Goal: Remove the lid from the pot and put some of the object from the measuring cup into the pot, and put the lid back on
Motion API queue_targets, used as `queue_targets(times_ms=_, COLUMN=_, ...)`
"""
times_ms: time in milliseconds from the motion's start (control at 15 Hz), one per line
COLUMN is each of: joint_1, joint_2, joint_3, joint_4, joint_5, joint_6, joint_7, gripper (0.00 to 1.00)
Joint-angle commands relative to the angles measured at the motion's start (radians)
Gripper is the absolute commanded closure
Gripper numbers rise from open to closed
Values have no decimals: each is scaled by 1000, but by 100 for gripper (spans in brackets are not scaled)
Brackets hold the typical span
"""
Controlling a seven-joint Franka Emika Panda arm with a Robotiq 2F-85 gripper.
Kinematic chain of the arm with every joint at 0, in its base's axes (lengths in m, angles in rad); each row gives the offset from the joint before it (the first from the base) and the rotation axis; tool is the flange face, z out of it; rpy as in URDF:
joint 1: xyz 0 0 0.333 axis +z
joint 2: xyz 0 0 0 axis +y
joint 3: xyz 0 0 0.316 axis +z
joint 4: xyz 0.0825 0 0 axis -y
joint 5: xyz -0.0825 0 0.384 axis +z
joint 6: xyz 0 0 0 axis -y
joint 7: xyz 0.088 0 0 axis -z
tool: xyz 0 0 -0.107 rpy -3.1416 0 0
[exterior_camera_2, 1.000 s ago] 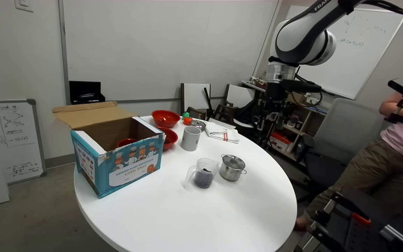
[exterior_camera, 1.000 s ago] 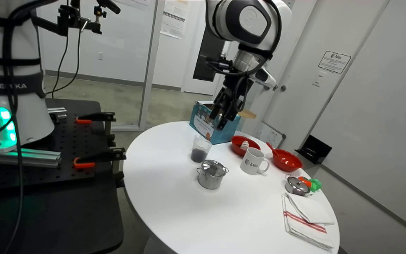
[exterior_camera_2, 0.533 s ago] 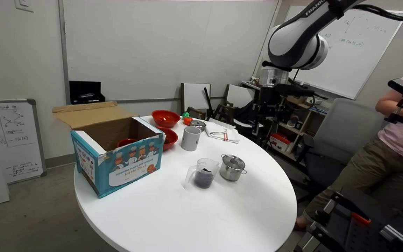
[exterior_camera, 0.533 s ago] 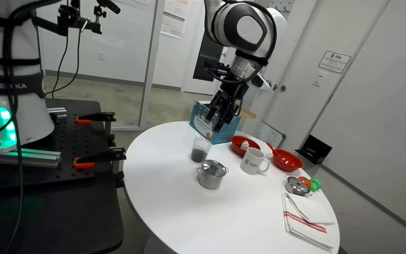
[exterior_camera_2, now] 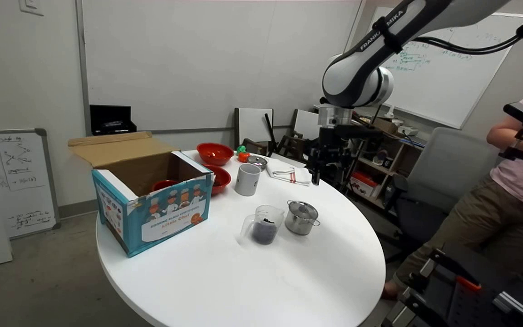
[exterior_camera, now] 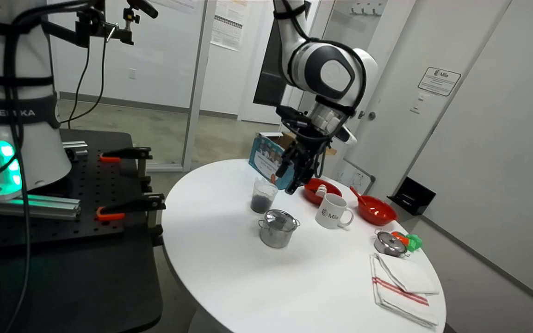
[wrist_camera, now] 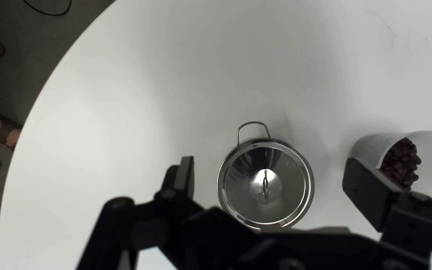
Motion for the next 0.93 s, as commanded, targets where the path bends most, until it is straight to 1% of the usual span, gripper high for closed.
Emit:
queue_targets(times_ms=0, joint_1=5, joint_2=101, joint_3=-4, joint_4=126, joint_5=-6, joint_6=-22, joint_7=-21, gripper=0)
queue_targets(times_ms=267, joint_1=-16, joint_2=209, joint_3=3, joint_4=230, joint_5=10, joint_6=-48, joint_7=-54, gripper=0)
queue_targets(times_ms=533, joint_1=-39, joint_2=294, joint_3=5, joint_4=302, joint_5=20, joint_6=-77, joint_7=-79, gripper=0)
queue_targets(times_ms=867, joint_1=-54, joint_2=360, joint_3=10, joint_4=367, joint_5=29, joint_6=-111, joint_7=-83, gripper=0)
